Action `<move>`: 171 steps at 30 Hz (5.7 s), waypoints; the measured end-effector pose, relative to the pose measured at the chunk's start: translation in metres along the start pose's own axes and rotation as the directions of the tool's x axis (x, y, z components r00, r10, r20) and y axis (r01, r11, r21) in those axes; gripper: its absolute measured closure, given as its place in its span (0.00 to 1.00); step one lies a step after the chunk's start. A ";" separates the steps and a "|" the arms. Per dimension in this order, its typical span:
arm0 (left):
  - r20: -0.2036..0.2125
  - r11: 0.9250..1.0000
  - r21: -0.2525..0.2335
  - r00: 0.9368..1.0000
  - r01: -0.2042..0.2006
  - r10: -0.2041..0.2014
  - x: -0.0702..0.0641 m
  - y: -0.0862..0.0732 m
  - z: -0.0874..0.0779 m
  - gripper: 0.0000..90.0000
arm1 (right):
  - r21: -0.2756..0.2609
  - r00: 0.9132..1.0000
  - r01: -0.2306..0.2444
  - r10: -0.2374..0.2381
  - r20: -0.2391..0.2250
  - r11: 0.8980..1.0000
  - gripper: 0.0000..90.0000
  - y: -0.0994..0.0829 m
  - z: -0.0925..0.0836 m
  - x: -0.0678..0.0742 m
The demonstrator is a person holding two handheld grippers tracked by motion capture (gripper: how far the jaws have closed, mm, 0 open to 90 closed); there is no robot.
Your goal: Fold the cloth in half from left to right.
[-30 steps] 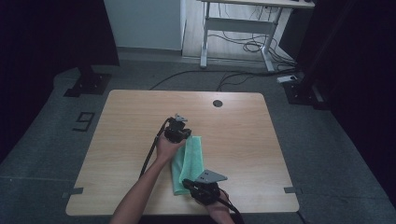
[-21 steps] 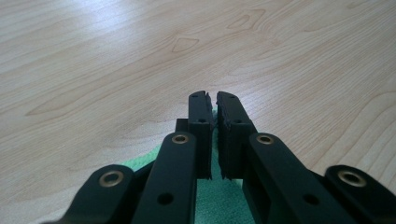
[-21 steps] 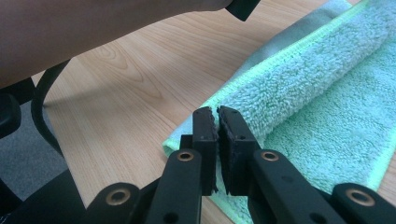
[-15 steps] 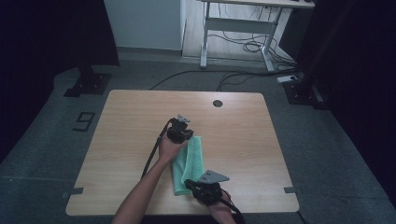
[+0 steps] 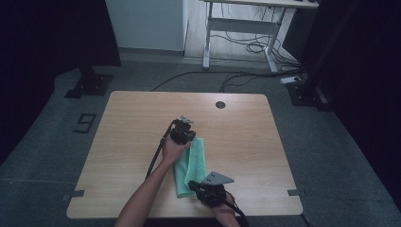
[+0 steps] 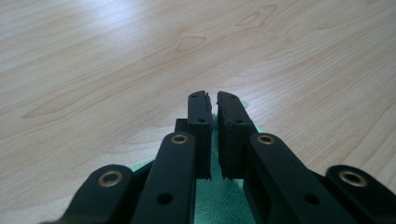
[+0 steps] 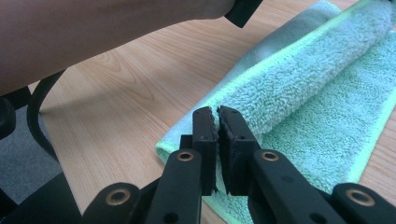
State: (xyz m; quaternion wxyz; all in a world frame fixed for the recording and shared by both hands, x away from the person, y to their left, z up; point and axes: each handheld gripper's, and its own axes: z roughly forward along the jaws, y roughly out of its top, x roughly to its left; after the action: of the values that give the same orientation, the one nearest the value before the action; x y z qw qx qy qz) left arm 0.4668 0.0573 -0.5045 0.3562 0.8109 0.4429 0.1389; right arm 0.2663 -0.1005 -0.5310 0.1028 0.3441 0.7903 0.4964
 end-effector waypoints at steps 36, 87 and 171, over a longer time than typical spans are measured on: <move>-0.016 0.998 0.062 1.000 -0.025 0.026 -0.010 0.003 0.030 0.92 | 0.027 0.998 -0.031 0.029 0.059 0.999 0.93 -0.014 -0.002 -0.016; -0.021 0.998 0.066 0.999 -0.022 0.024 0.023 -0.034 -0.016 0.66 | 0.119 0.999 0.018 -0.022 0.032 0.993 0.58 0.001 0.026 0.000; 0.004 0.996 0.083 1.000 0.009 -0.009 0.047 -0.059 -0.023 0.69 | 0.137 0.998 0.052 -0.056 0.026 0.989 0.64 0.034 0.052 -0.044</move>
State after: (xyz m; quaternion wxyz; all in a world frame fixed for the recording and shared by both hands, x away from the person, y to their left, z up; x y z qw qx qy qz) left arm 0.4443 0.1269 -0.5342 0.3236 0.8234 0.4512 0.1169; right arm 0.3401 -0.0831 -0.5350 0.1044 0.3360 0.8298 0.4332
